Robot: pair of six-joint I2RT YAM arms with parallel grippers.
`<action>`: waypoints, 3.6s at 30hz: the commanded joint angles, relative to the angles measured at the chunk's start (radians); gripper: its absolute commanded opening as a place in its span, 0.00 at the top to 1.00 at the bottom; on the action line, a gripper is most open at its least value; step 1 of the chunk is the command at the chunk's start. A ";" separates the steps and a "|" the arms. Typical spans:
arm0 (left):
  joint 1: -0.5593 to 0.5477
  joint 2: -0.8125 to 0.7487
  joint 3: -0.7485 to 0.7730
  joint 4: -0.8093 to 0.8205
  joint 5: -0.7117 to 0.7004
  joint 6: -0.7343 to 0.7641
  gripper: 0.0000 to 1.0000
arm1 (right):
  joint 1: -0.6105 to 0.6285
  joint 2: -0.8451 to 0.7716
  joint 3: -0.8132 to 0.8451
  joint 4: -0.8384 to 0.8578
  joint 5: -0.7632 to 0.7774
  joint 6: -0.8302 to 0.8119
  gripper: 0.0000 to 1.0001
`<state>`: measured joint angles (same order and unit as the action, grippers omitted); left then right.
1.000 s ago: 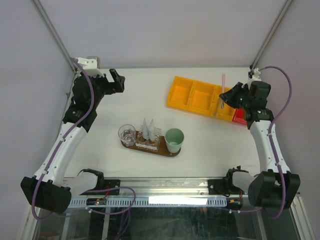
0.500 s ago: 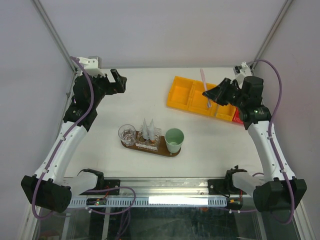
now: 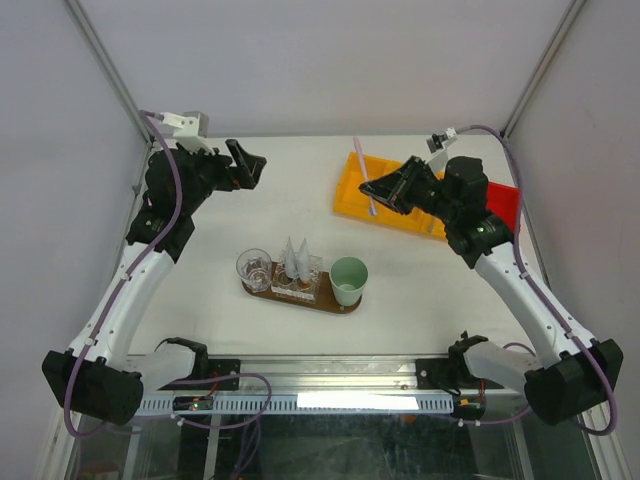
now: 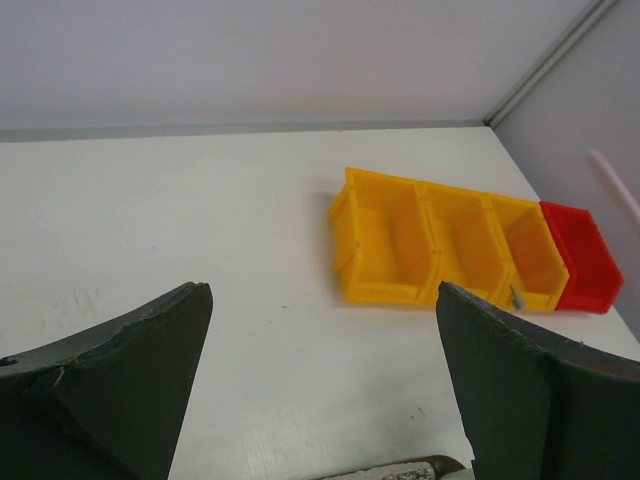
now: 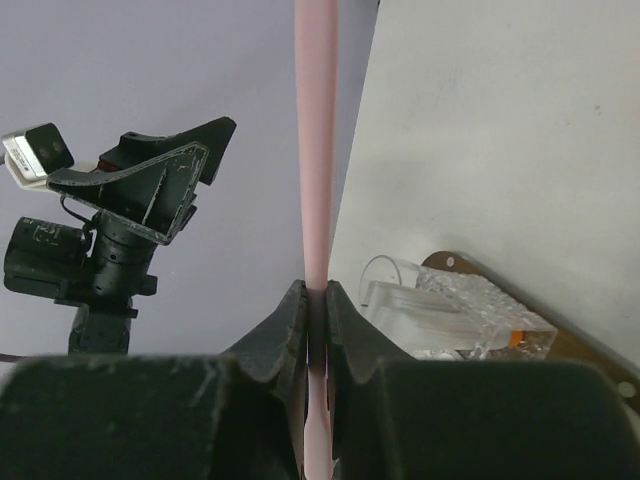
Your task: Prepare toiletry sets of a toothbrush and toothpaste on the tray
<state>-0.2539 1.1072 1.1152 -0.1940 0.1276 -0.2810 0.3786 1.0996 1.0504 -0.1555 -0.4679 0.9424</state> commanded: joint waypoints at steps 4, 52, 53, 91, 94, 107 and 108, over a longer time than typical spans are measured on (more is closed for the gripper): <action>-0.005 -0.063 -0.024 0.141 0.172 -0.074 0.01 | 0.097 0.029 0.007 0.120 0.133 0.206 1.00; -1.003 0.345 0.450 -0.323 -0.819 0.260 0.48 | 0.183 0.035 0.144 -0.395 0.443 0.550 1.00; -1.003 0.358 0.458 -0.328 -0.818 0.270 0.48 | 0.184 0.035 0.144 -0.395 0.444 0.554 1.00; -1.024 0.506 0.552 -0.351 -0.922 0.341 0.82 | 0.183 0.019 0.099 -0.336 0.411 0.620 1.00; -1.026 0.505 0.553 -0.351 -0.926 0.339 0.71 | 0.184 0.018 0.099 -0.333 0.414 0.624 1.00; -1.026 0.516 0.568 -0.348 -0.971 0.342 1.00 | 0.184 -0.001 0.077 -0.315 0.410 0.614 0.90; -1.026 0.504 0.564 -0.348 -0.967 0.331 1.00 | 0.184 -0.006 0.074 -0.313 0.416 0.603 0.82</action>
<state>-1.2705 1.6451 1.6413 -0.5785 -0.8375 0.0669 0.5583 1.1442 1.1294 -0.5411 -0.0639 1.5513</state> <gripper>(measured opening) 0.055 0.108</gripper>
